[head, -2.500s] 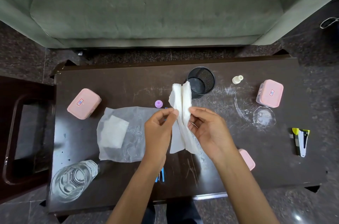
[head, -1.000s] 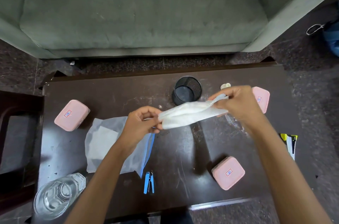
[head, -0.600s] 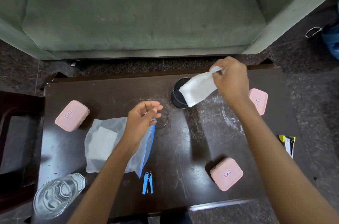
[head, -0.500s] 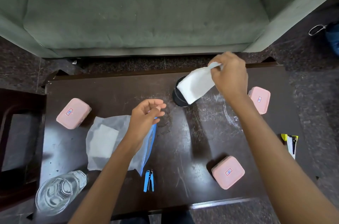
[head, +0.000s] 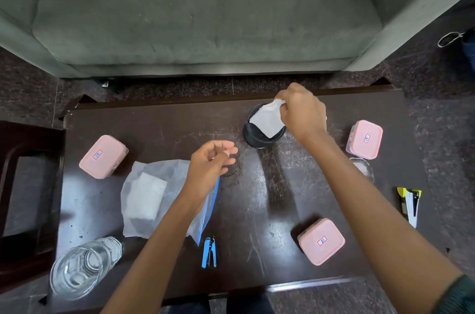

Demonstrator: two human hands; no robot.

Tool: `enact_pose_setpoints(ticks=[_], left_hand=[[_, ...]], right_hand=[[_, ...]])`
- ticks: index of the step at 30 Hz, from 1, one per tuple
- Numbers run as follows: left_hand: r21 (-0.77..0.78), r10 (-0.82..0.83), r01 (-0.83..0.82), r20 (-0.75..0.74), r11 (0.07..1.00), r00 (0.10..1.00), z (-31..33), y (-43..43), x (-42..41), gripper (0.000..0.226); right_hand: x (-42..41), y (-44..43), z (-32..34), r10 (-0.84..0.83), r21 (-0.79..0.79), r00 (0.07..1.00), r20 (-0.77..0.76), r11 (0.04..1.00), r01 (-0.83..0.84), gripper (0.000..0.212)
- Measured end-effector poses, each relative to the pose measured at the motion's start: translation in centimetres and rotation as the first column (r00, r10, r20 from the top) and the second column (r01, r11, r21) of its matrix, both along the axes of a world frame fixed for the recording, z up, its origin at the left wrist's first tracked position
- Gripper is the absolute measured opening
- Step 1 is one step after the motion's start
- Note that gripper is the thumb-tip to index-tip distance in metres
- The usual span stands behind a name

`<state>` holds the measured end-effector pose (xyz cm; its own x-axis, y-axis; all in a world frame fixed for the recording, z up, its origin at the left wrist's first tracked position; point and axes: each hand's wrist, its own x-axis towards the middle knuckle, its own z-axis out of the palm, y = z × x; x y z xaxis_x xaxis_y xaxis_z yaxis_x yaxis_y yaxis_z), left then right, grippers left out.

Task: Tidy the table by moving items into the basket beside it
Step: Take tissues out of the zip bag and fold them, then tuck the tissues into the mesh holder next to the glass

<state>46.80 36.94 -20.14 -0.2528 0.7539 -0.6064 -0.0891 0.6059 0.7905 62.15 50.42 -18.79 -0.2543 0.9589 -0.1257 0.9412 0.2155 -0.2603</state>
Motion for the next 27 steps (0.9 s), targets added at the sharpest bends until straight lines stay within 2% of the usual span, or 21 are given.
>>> enact_pose_setpoints(ticks=[5,8,12,15,18,22,25,26,27], left_hand=[[0.003,-0.014,0.014,-0.002,1.000,1.000,0.0,0.0,0.0,0.018],[0.020,-0.018,0.018,-0.011,1.000,1.000,0.1,-0.1,-0.4,0.019],[0.075,-0.050,0.056,-0.086,0.996,0.995,0.3,-0.9,-1.5,0.024],[0.108,-0.111,0.142,-0.254,0.984,0.961,0.6,-2.8,-3.5,0.026],[0.037,-0.212,0.267,-0.506,0.963,0.836,1.2,-6.0,-6.9,0.024],[-0.106,-0.266,0.287,-0.753,0.952,0.602,2.1,-12.4,-12.8,0.023],[-0.234,-0.310,0.218,-0.843,0.947,0.440,1.8,-17.7,-16.1,0.034],[-0.290,-0.336,0.171,-0.841,0.942,0.424,1.6,-19.1,-16.6,0.040],[-0.348,-0.362,0.116,-0.820,0.930,0.443,1.2,-20.5,-16.9,0.051]], right_hand=[[0.4,-0.5,0.0,-0.009,0.006,0.996,-0.088,1.000,0.009,0.051],[0.9,-1.6,1.2,-0.022,0.126,0.991,-0.129,0.991,0.038,0.059],[-0.8,-6.2,2.1,-0.001,0.384,0.975,-0.220,0.919,0.087,0.038],[-4.1,-10.3,1.3,0.166,0.375,0.947,-0.276,0.925,-0.053,0.024],[-7.9,-14.3,-0.3,0.302,0.282,0.902,-0.309,0.935,-0.217,0.019],[-12.0,-19.0,-1.9,0.409,0.176,0.856,-0.317,0.912,-0.370,0.020],[-14.2,-21.7,-2.6,0.455,0.095,0.828,-0.329,0.888,-0.450,0.023],[-14.5,-22.4,-2.8,0.452,0.072,0.831,-0.325,0.887,-0.455,0.024],[-15.0,-23.2,-3.1,0.452,0.060,0.832,-0.321,0.887,-0.458,0.026]])
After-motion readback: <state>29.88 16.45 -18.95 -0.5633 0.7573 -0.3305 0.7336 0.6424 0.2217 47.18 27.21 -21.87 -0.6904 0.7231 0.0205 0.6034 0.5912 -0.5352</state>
